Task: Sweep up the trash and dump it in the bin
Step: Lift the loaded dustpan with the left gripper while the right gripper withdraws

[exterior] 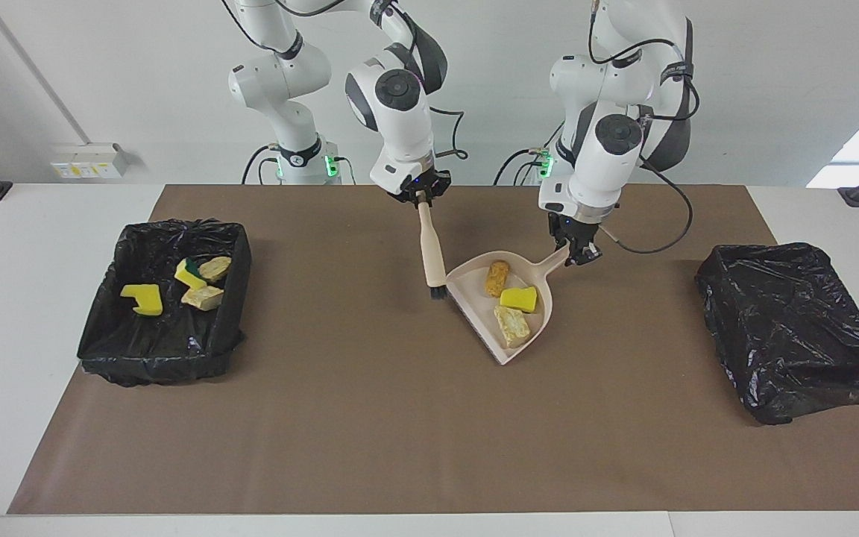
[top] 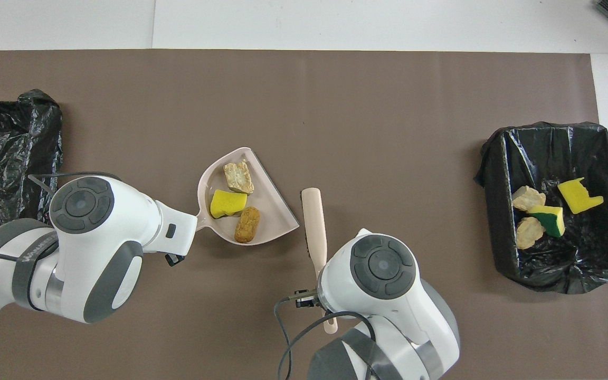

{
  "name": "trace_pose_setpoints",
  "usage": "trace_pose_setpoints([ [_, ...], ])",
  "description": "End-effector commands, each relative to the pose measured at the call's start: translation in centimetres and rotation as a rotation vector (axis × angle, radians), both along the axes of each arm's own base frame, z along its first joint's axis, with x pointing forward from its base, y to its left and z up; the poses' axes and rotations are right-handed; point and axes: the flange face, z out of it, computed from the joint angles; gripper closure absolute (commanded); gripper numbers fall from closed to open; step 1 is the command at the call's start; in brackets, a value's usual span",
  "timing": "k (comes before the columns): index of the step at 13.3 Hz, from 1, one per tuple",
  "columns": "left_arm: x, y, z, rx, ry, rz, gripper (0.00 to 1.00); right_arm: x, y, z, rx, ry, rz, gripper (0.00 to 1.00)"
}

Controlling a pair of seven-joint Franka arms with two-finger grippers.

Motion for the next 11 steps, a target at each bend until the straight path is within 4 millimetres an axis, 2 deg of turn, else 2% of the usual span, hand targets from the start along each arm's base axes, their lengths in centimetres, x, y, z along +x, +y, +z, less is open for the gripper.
trace_pose_setpoints([
  [1, 0.8, 2.4, 1.4, -0.011, -0.006, 0.119, 1.00, -3.7, 3.7, -1.5, -0.017, -0.045, -0.041, 1.00],
  [6, 2.9, 8.7, 4.0, -0.034, -0.090, 0.272, 1.00, -9.5, 10.8, -8.2, -0.092, -0.086, -0.063, 1.00],
  [9, 3.5, 12.0, 4.2, -0.032, -0.099, 0.396, 1.00, -10.1, 10.5, -8.9, -0.149, -0.050, -0.047, 1.00],
  [11, 3.5, 12.8, 4.2, -0.030, -0.098, 0.548, 1.00, -10.8, 10.3, -8.7, -0.188, -0.018, -0.033, 1.00],
])
